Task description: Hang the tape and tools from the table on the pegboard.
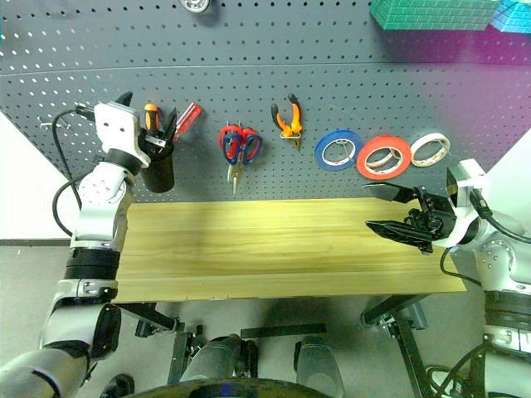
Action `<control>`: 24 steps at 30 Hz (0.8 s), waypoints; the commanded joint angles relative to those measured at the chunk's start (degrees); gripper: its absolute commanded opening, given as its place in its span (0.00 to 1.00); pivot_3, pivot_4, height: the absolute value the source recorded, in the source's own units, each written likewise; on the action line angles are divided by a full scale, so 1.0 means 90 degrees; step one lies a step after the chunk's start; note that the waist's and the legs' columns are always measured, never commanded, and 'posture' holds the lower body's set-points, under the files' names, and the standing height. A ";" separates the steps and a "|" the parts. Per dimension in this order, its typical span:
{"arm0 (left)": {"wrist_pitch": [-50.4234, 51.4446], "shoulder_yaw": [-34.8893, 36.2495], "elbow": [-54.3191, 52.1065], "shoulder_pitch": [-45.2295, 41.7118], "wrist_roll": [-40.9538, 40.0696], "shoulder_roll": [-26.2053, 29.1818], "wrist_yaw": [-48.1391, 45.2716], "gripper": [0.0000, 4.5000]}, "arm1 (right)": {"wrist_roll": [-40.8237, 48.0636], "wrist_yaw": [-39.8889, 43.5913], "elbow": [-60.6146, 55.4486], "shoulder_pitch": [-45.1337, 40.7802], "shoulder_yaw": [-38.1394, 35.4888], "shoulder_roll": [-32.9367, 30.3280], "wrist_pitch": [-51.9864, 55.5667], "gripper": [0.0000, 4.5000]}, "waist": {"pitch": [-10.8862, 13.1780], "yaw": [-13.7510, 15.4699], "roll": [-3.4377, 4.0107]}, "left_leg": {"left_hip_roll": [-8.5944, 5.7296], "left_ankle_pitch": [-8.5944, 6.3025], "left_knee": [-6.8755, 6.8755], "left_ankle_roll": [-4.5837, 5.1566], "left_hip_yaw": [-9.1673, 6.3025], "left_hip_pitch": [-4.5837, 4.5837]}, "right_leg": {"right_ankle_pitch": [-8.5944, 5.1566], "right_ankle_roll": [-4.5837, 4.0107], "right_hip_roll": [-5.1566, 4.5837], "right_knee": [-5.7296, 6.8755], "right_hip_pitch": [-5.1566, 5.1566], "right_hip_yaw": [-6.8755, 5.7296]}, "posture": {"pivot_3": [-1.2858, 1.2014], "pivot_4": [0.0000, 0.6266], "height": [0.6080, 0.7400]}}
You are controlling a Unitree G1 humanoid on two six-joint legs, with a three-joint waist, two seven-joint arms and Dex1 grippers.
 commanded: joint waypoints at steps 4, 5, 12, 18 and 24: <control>0.0440 -0.0017 -0.0881 -0.0027 -0.0029 0.0002 -0.0006 1.00 | 0.0024 0.0042 0.0021 -0.0169 -0.0126 -0.0052 -0.0027 1.00 | 0.0000 -0.0005 0.0000 | 0.0000 0.0000 0.0000 0.0000 0.0000 0.0000 | 0.0000 0.0000 0.0000 0.0000 0.0000 0.0000 | 0.48 0.13 1.00; 0.0503 -0.0028 -0.0994 -0.0017 -0.0041 -0.0021 -0.0011 1.00 | 0.0014 0.0051 0.0025 -0.0174 -0.0112 -0.0047 -0.0035 1.00 | 0.0000 -0.0005 0.0000 | 0.0000 0.0000 0.0000 0.0000 0.0000 0.0000 | 0.0000 0.0000 0.0000 0.0000 0.0000 0.0000 | 0.48 0.13 1.00; 0.1053 -0.0026 -0.1522 -0.0040 -0.0380 -0.0148 -0.0291 1.00 | -0.0025 0.0064 0.0139 -0.0276 -0.0079 0.0029 -0.0053 1.00 | 0.0000 0.0006 0.0000 | 0.0000 0.0000 0.0000 0.0000 0.0000 0.0000 | 0.0000 0.0000 0.0001 0.0000 0.0001 0.0000 | 0.48 0.12 1.00; 0.2205 -0.0255 -0.2358 -0.0099 -0.1247 -0.0351 -0.0954 1.00 | -0.0085 0.0098 0.0277 -0.0452 0.0015 0.0172 -0.0129 1.00 | -0.0002 0.0014 0.0002 | 0.0000 0.0001 0.0001 0.0000 0.0000 0.0000 | 0.0000 0.0000 0.0002 0.0000 0.0002 0.0000 | 0.49 0.07 1.00; 0.2894 -0.0604 -0.2980 0.0120 -0.1672 -0.0094 -0.1743 1.00 | -0.0192 0.0120 0.0574 -0.0700 0.0121 0.0321 -0.0342 1.00 | -0.0023 0.0015 0.0019 | -0.0001 0.0004 0.0003 -0.0004 0.0000 0.0002 | 0.0000 0.0000 0.0009 0.0001 0.0004 -0.0001 | 0.49 0.00 1.00</control>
